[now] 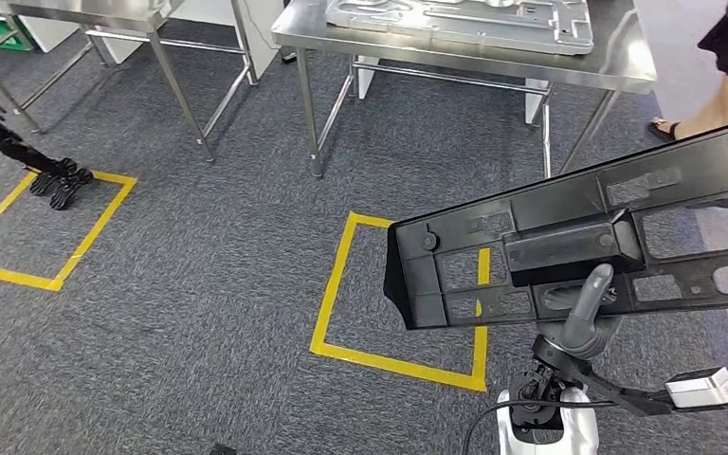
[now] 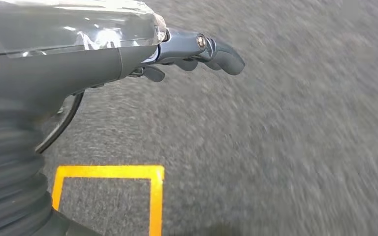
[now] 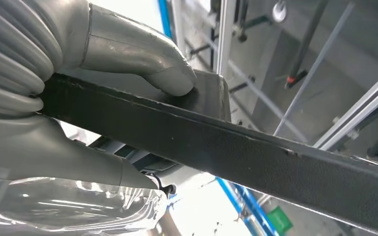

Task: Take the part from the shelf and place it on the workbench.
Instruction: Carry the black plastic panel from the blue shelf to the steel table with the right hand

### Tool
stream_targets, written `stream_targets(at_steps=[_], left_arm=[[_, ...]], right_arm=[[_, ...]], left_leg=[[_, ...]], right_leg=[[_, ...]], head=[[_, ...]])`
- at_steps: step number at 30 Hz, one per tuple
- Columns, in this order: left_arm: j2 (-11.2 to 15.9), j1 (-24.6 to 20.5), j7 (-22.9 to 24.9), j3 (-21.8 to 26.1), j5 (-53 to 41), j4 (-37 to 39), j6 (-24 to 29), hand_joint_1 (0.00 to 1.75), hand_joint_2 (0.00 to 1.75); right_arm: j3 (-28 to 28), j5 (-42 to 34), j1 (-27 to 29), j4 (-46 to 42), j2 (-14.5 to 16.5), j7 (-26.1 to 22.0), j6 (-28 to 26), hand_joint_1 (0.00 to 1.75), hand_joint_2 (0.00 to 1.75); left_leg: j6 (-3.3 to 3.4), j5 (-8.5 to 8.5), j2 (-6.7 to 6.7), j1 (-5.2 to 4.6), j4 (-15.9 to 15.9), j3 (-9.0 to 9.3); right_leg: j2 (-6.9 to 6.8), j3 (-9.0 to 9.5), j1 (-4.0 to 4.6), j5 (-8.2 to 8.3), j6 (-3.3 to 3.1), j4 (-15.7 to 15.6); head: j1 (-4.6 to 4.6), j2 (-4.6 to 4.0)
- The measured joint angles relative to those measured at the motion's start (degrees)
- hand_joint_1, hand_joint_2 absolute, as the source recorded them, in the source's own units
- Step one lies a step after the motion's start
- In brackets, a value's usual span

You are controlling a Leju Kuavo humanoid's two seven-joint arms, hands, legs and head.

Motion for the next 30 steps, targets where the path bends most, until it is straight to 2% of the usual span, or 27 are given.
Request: stream_targets(at_steps=[2,3,4,6,7,8,10,11,12,13,14,16,18,20,22,23,24,25,27,28,29,30], left_arm=[[-0.23,-0.18,-0.64,0.01,0.04,-0.21,-4.15,0.00,1.75],[-0.33,-0.25,-0.71,0.01,0.20,-0.29,-6.28,0.00,1.75],[-0.44,-0.33,-0.50,0.01,0.43,-0.38,-8.18,0.00,1.75],[-0.85,-0.54,0.59,0.01,1.06,-0.58,-10.55,0.00,1.75],[-1.03,-0.67,1.44,0.03,1.41,-0.69,-11.10,0.00,1.75],[-1.16,-0.75,2.34,0.06,1.73,-0.76,-11.36,0.00,1.75],[-1.19,-0.60,4.15,0.20,2.40,-0.82,-11.35,0.00,1.75],[-1.17,-0.38,4.84,0.31,2.76,-0.82,-11.22,0.00,1.75],[-1.14,-0.16,5.37,0.43,3.20,-0.82,-11.01,0.00,1.75],[-1.11,0.01,5.70,0.57,3.70,-0.82,-10.77,0.00,1.75],[-1.10,0.09,5.85,0.75,4.25,-0.83,-10.60,0.00,1.75],[-1.10,0.11,5.80,1.26,5.18,-0.84,-10.54,0.00,1.75],[-1.09,0.09,5.94,1.73,5.31,-0.84,-10.87,0.00,1.75],[-1.07,0.11,6.42,1.89,4.92,-0.84,-11.58,0.00,1.75],[-1.08,0.01,6.94,1.90,4.48,-0.84,-12.32,0.00,1.75],[-1.09,-0.10,7.22,1.91,4.39,-0.84,-12.59,0.00,1.75],[-1.09,-0.19,7.50,1.92,4.43,-0.84,-12.78,0.00,1.75],[-1.07,-0.24,7.76,1.93,4.56,-0.84,-12.90,0.00,1.75],[-1.04,-0.20,8.24,1.94,4.80,-0.84,-13.01,0.00,1.75],[-1.02,-0.18,8.44,1.95,4.86,-0.84,-13.02,0.00,1.75],[-1.00,-0.17,8.58,1.95,4.90,-0.84,-13.02,0.00,1.75],[-0.98,-0.20,8.67,1.95,4.91,-0.84,-13.02,0.00,1.75]], right_arm=[[0.56,-0.19,0.12,0.20,-0.10,0.24,-0.36,1.75,1.75],[0.91,-0.40,0.07,0.47,-0.16,0.15,-0.37,1.75,1.75],[1.27,-0.63,-0.01,0.87,-0.23,-0.02,-0.33,1.75,1.75],[1.87,-0.86,-0.19,1.81,-0.36,-0.28,-0.25,1.75,1.75],[2.12,-0.85,-0.37,2.25,-0.46,-0.46,-0.23,1.75,1.75],[2.42,-0.74,-0.76,2.71,-0.58,-0.62,-0.21,1.75,1.75],[3.20,-0.44,-2.00,3.87,-0.86,-0.88,-0.20,1.75,1.75],[3.62,-0.32,-2.68,4.54,-0.97,-0.91,-0.20,1.75,1.75],[3.99,-0.24,-3.30,5.26,-1.11,-0.90,-0.20,1.75,1.75],[4.29,-0.19,-3.82,5.88,-1.26,-0.88,-0.20,1.75,1.75],[4.52,-0.10,-4.33,6.43,-1.43,-0.84,-0.21,1.75,1.75],[4.90,0.32,-5.29,7.08,-1.79,-0.78,-0.26,1.75,1.75],[5.32,1.04,-5.96,7.31,-2.17,-0.77,-0.47,1.75,1.75],[5.65,1.81,-6.15,7.32,-2.54,-0.82,-1.01,1.75,1.75],[5.78,2.41,-6.07,6.97,-2.80,-0.89,-1.57,1.75,1.75],[5.85,2.56,-6.03,6.70,-2.88,-0.91,-1.74,1.75,1.75],[5.96,2.63,-6.00,6.44,-2.93,-0.92,-1.86,1.75,1.75],[6.10,2.64,-5.93,6.27,-2.96,-0.94,-1.94,1.75,1.75],[6.37,2.65,-5.65,6.17,-3.00,-0.93,-2.01,1.75,1.75],[6.48,2.66,-5.50,6.17,-3.04,-0.92,-2.02,1.75,1.75],[6.60,2.66,-5.39,6.17,-3.09,-0.91,-2.01,1.75,1.75],[6.73,2.65,-5.34,6.15,-3.13,-0.90,-2.00,1.75,1.75]], left_leg=[[0.77,3.70,-2.55,0.05,-7.76,2.96],[1.01,4.45,-3.57,0.00,-10.17,3.90],[1.21,4.48,-4.13,-0.10,-11.25,4.38],[1.63,4.67,-3.06,-0.18,-11.85,4.76],[2.01,4.92,-2.36,-0.06,-12.27,5.03],[2.38,5.20,-1.58,0.10,-12.76,5.27],[2.82,5.44,0.08,0.12,-13.32,5.57],[2.86,5.38,0.88,0.05,-13.34,5.59],[2.80,5.28,1.57,-0.01,-13.30,5.59],[2.71,5.16,2.13,-0.02,-13.23,5.60],[2.55,5.02,2.53,0.00,-13.14,5.63],[2.12,4.63,3.10,0.08,-12.73,5.76],[1.45,4.18,3.28,-0.13,-12.27,5.80],[0.73,3.98,3.31,-0.33,-12.16,5.85],[0.07,3.61,3.22,-0.16,-12.03,6.00],[-0.16,2.84,2.85,-0.06,-11.07,5.68],[-0.33,1.45,2.31,0.01,-8.84,4.75],[-0.43,-0.42,1.66,0.07,-5.31,3.14],[-0.49,-3.72,0.97,0.07,3.02,-1.04],[-0.41,-4.00,0.85,0.06,5.35,-2.43],[-0.23,-3.04,0.80,0.04,5.31,-2.72],[0.06,-1.04,0.78,0.00,2.83,-1.85]], right_leg=[[1.56,-0.04,0.06,-0.04,0.19,0.19],[2.27,-0.19,-0.05,-0.02,0.46,0.25],[2.95,-0.37,-0.24,0.04,0.84,0.23],[4.13,-0.59,-0.50,0.27,1.74,-0.02],[3.42,-0.74,-0.38,0.10,2.04,0.17],[1.84,-1.28,-0.20,-0.60,2.26,1.20],[-2.58,-4.14,-0.09,-3.72,2.61,6.92],[-3.87,-6.12,-0.26,-5.45,2.85,10.80],[-4.47,-7.75,-0.48,-6.52,3.12,13.99],[-4.72,-8.45,-0.70,-6.57,3.36,15.36],[-4.88,-7.98,-0.91,-5.61,3.55,14.54],[-5.48,-3.99,-1.25,-2.17,3.71,7.21],[-6.02,-0.65,-1.07,-0.33,3.34,1.17],[-5.92,-0.21,-0.67,-0.45,2.64,0.37],[-5.55,-0.16,-0.80,-0.50,1.83,0.26],[-5.40,-0.05,-0.93,-0.47,1.40,0.13],[-5.26,0.08,-1.04,-0.44,1.01,0.00],[-5.09,0.15,-1.01,-0.45,0.74,-0.04],[-4.62,0.18,-0.73,-0.53,0.44,-0.01],[-4.33,0.22,-0.57,-0.58,0.36,0.02],[-4.02,0.33,-0.41,-0.67,0.30,0.05],[-3.71,0.50,-0.28,-0.81,0.28,0.06]], head=[[0.00,0.00],[-0.01,0.00],[-0.01,0.00],[-0.01,0.00],[0.00,0.00],[0.02,0.00],[0.03,0.00],[0.02,0.00],[0.02,0.00],[0.02,0.00],[0.02,0.00],[0.03,0.00],[0.02,0.00],[0.01,0.00],[0.01,0.00],[0.01,0.00],[0.01,0.00],[0.01,0.00],[0.01,0.00],[0.01,0.00],[0.01,0.00],[0.01,0.00]])
